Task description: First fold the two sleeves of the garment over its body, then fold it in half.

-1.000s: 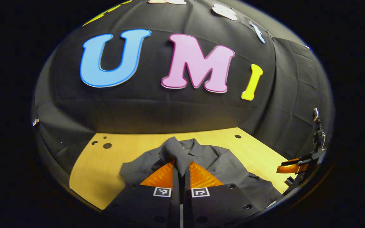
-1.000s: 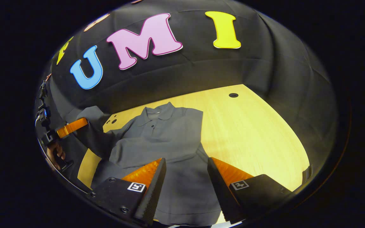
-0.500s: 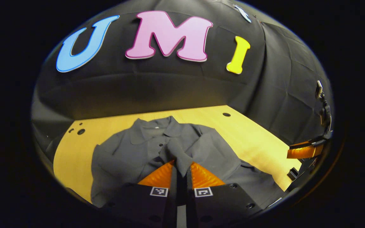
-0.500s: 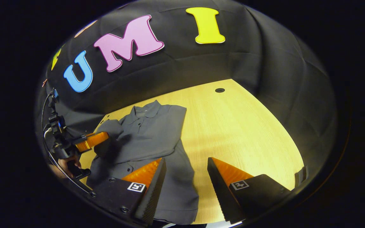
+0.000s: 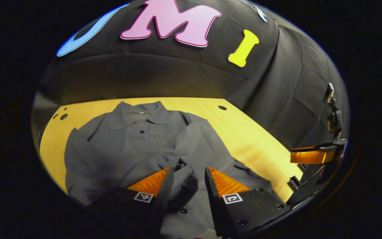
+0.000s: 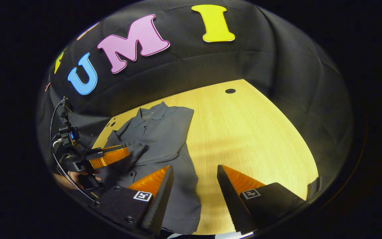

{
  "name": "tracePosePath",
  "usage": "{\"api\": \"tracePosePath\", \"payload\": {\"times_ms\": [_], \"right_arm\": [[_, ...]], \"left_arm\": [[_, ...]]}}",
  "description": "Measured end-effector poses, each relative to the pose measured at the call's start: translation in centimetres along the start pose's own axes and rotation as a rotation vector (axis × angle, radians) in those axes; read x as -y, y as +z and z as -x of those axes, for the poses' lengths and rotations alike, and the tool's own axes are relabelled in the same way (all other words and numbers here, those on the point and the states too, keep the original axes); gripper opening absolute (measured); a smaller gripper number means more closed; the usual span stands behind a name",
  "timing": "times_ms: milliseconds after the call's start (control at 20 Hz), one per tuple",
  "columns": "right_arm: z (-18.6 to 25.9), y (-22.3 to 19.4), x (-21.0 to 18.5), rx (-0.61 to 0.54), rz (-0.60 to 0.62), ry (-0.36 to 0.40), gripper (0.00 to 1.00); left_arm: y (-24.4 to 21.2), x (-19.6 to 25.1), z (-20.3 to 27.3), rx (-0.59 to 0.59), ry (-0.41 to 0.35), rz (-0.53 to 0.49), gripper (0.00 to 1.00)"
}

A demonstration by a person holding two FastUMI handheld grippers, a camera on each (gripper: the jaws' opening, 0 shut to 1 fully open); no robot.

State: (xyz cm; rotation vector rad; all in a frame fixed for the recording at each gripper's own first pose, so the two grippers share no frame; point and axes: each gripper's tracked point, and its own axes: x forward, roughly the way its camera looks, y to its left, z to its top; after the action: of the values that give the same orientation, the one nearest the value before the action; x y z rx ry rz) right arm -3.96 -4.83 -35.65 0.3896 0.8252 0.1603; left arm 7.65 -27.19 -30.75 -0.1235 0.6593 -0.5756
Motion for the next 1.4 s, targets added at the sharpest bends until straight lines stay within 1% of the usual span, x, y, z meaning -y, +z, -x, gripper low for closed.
{"api": "tracePosePath", "payload": {"times_ms": [50,100,150,200,250,300,450,550,600,650,950,1250,1300,1400], "right_arm": [[0.2,-0.1,-0.2,0.001,-0.004,0.003,0.82],[0.4,-0.1,-0.3,0.002,-0.009,0.004,0.82],[0.5,-0.3,-0.5,0.004,-0.014,0.005,0.82],[0.8,-0.5,-0.7,0.002,-0.020,0.005,0.70],[1.1,-0.9,-0.9,-0.001,-0.023,0.004,0.70],[1.5,-1.3,-1.1,-0.002,-0.024,0.002,0.82],[2.6,-3.0,-2.1,-0.014,-0.032,0.000,0.90],[3.6,-4.5,-2.5,-0.036,-0.031,-0.008,0.91],[4.4,-5.3,-2.8,-0.048,-0.028,-0.010,0.81],[4.2,-6.0,-2.5,-0.062,-0.023,-0.018,0.99],[5.2,-10.8,-2.4,-0.139,-0.004,-0.087,0.99],[4.4,-13.2,-1.9,-0.190,0.022,-0.130,0.99],[4.3,-13.7,-1.7,-0.200,0.024,-0.139,0.99],[3.9,-14.5,-1.3,-0.222,0.025,-0.156,0.99]], "left_arm": [[0.1,0.3,0.2,0.002,-0.011,0.000,0.59],[0.1,0.3,0.6,0.006,-0.008,-0.007,0.75],[0.2,0.1,1.0,0.008,0.006,-0.019,0.74],[0.0,0.1,1.3,0.005,0.011,-0.029,0.87],[-0.3,-0.1,2.0,0.001,0.023,-0.033,0.96],[-0.6,-0.5,3.0,-0.001,0.032,-0.030,0.96],[-1.1,-1.9,6.0,-0.003,0.066,-0.018,0.96],[-1.7,-3.4,8.4,0.001,0.097,-0.032,0.96],[-2.0,-4.1,9.7,0.002,0.111,-0.040,0.96],[-2.6,-5.1,11.0,0.001,0.126,-0.044,0.96],[-6.4,-11.6,18.9,-0.025,0.257,-0.018,0.96],[-12.4,-18.8,25.2,-0.107,0.413,0.025,0.96],[-13.5,-19.6,25.9,-0.128,0.431,0.024,0.96],[-16.0,-20.7,26.6,-0.168,0.439,0.034,0.96]]}}
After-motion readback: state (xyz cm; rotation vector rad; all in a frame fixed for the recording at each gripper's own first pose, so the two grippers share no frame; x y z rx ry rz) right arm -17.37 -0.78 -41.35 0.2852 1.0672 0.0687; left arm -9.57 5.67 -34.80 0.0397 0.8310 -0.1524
